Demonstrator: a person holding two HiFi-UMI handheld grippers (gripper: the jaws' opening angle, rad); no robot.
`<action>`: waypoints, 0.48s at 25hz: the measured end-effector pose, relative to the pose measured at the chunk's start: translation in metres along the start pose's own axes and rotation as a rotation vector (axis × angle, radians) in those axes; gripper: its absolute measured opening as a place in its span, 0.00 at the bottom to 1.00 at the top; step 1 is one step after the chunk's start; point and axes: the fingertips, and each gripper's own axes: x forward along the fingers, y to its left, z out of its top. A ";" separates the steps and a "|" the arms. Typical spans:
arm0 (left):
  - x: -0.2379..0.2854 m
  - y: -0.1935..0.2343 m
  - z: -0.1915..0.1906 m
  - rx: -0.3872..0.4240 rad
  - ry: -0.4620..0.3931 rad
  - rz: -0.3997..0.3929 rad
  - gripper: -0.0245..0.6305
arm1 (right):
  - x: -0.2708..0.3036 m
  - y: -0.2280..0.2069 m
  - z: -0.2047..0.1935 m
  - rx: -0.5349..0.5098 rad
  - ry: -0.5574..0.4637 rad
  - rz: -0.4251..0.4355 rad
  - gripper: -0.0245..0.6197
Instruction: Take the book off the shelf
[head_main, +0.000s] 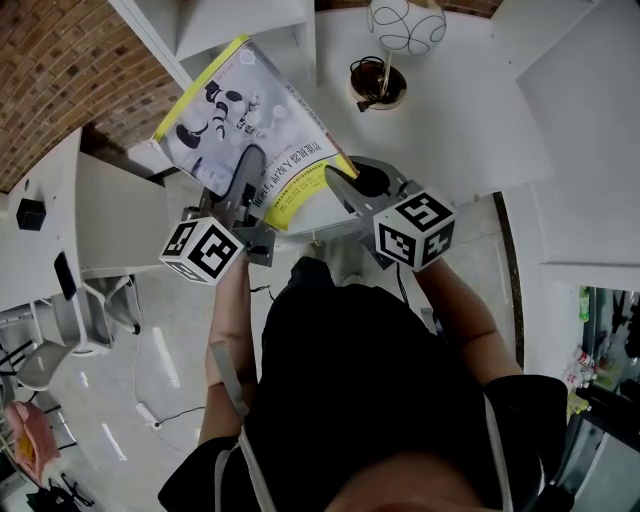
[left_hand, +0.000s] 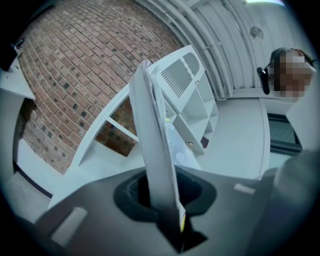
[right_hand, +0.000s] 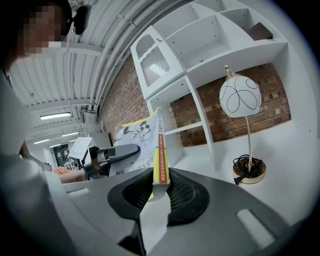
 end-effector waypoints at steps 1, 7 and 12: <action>-0.003 0.000 -0.001 0.000 -0.001 0.000 0.16 | 0.000 0.002 -0.002 -0.002 -0.001 0.000 0.15; -0.010 0.000 -0.005 -0.002 0.005 -0.001 0.16 | -0.003 0.008 -0.007 0.003 0.001 -0.004 0.15; -0.012 0.000 -0.008 -0.007 0.012 -0.006 0.16 | -0.005 0.009 -0.011 0.010 0.005 -0.011 0.15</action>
